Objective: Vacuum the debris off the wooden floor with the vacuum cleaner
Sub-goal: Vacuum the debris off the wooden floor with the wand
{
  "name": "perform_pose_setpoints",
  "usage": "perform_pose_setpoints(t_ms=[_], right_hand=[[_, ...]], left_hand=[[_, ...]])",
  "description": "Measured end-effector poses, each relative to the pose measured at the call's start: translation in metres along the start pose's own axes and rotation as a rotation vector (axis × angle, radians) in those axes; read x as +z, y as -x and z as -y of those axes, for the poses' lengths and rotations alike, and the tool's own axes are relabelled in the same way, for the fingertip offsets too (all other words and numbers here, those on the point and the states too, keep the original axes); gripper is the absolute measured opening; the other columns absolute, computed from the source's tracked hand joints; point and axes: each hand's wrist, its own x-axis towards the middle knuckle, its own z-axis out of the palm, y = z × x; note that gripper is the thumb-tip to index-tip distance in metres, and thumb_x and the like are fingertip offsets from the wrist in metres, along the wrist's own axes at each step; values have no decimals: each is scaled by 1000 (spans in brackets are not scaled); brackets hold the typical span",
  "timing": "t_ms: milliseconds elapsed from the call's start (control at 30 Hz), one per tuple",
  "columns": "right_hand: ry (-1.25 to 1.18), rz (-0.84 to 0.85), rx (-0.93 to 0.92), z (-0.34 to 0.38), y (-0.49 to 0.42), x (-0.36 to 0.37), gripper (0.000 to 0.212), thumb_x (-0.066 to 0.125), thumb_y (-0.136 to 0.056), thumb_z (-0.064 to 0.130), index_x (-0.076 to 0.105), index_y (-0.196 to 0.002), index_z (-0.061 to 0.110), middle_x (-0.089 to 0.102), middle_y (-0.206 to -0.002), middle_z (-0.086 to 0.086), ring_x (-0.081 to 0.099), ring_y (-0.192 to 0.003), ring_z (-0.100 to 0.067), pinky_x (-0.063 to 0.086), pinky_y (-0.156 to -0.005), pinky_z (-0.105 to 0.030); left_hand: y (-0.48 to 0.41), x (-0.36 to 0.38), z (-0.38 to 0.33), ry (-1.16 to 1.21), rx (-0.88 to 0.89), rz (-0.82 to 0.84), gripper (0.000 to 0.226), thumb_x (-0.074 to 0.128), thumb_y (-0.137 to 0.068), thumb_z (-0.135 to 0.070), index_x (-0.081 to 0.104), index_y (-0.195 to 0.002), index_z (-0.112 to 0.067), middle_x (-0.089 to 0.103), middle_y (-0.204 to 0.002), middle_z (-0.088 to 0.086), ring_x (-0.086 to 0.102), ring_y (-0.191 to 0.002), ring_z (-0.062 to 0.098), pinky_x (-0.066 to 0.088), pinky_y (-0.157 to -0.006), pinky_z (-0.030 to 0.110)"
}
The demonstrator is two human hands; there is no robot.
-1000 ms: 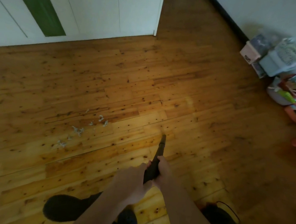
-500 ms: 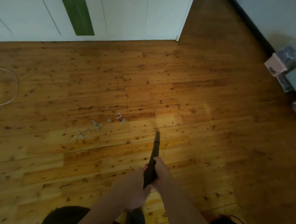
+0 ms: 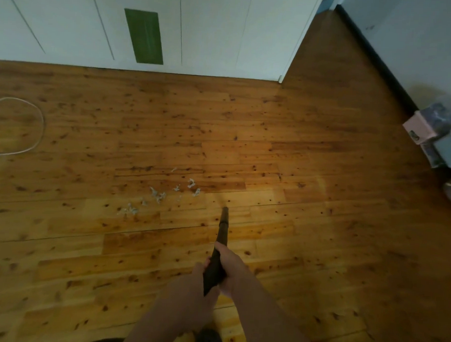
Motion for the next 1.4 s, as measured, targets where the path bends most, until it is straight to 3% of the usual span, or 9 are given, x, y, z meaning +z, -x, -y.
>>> perform_pose_setpoints(t_ms=[167,367,600,733,1000,1233,1400], right_hand=[[74,-5,18,-11,8,18,22,57,-99,27,56,-91,6,53,-67,-8,52,-56,-21,53,-61,-35],[134,-10,32,-27,12,40,25,55,-100,28,55,-89,5,54,-64,-8,52,-55,-20,50,-56,-34],[180,1,5,-51,9,59,22,54,-101,25,54,-102,4,51,-71,-10,50,-61,-21,50,-59,-34],[232,-14,-11,-61,0,69,26,56,-100,27,55,-109,3,54,-72,-9,53,-60,-20,52,-54,-33],[296,-3,8,-73,-17,90,27,57,-98,30,57,-106,4,57,-58,-6,55,-51,-20,54,-48,-30],[340,5,-11,-79,-26,104,27,55,-100,31,56,-105,5,53,-67,-7,51,-57,-20,51,-57,-34],[345,4,-2,-86,-27,105,28,56,-99,30,57,-105,2,53,-66,-7,52,-55,-18,52,-53,-33]], left_hand=[[10,-5,19,72,-39,-10,32,45,-101,-41,37,-126,-21,60,-97,-1,57,-59,7,42,-44,16],[22,-6,45,180,-71,-7,29,45,-101,-41,37,-120,-21,60,-95,4,56,-53,11,44,-40,18],[33,-3,78,222,-35,-78,34,46,-100,-41,36,-127,-21,54,-86,-3,52,-52,7,39,-38,17],[33,-1,94,220,-40,-117,35,46,-100,-43,37,-127,-22,54,-84,-5,52,-53,6,41,-41,18],[35,-3,120,282,-41,-153,37,46,-100,-42,38,-129,-22,59,-91,-1,57,-57,12,55,-52,28],[34,-3,135,300,-19,-197,35,46,-99,-44,38,-126,-23,57,-90,-2,52,-58,10,49,-56,28],[35,1,143,277,-17,-214,29,46,-99,-43,41,-119,-22,56,-86,-5,49,-55,5,44,-51,23]])
